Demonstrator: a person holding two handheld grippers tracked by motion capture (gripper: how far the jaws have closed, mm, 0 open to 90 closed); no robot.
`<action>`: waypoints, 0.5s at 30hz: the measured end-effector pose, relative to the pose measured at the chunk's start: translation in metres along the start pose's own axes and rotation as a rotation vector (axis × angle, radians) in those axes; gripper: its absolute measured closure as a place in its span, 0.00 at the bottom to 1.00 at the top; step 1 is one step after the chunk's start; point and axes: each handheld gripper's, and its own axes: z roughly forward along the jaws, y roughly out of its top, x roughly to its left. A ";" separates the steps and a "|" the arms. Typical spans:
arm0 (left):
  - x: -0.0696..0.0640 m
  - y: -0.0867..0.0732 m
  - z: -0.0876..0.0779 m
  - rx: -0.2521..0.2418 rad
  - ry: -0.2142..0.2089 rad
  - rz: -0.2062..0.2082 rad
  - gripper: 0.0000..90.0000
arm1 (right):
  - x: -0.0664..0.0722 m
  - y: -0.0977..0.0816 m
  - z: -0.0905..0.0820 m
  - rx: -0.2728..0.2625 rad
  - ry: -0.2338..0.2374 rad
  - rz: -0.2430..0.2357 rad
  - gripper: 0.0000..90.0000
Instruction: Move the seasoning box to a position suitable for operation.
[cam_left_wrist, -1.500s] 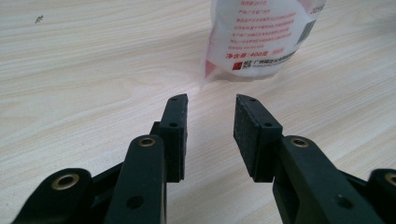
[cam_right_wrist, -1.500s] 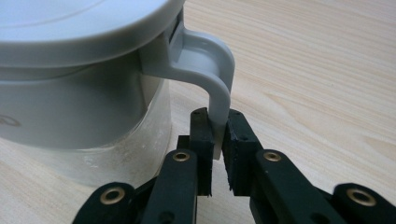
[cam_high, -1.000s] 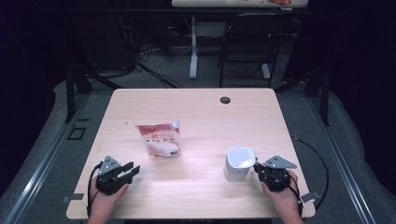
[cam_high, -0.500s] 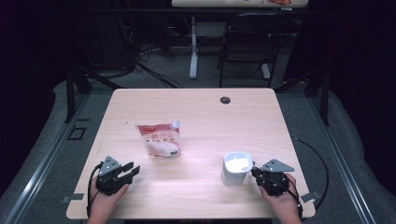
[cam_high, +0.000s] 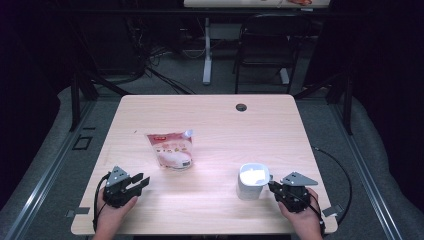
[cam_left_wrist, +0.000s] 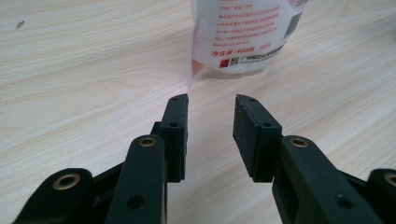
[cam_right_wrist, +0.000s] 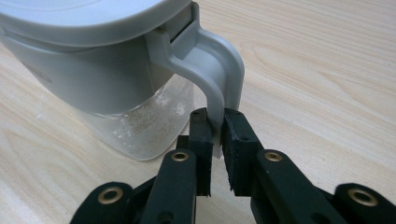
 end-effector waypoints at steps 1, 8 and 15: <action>0.000 0.000 0.000 0.000 0.000 0.000 0.73 | 0.000 0.000 0.000 0.000 0.000 0.000 0.91; 0.002 -0.001 0.001 0.006 -0.002 0.004 0.73 | 0.002 -0.001 -0.008 -0.026 0.005 0.000 0.87; 0.001 -0.002 -0.003 0.005 -0.019 0.003 0.75 | -0.001 -0.005 -0.029 -0.114 0.013 0.059 0.86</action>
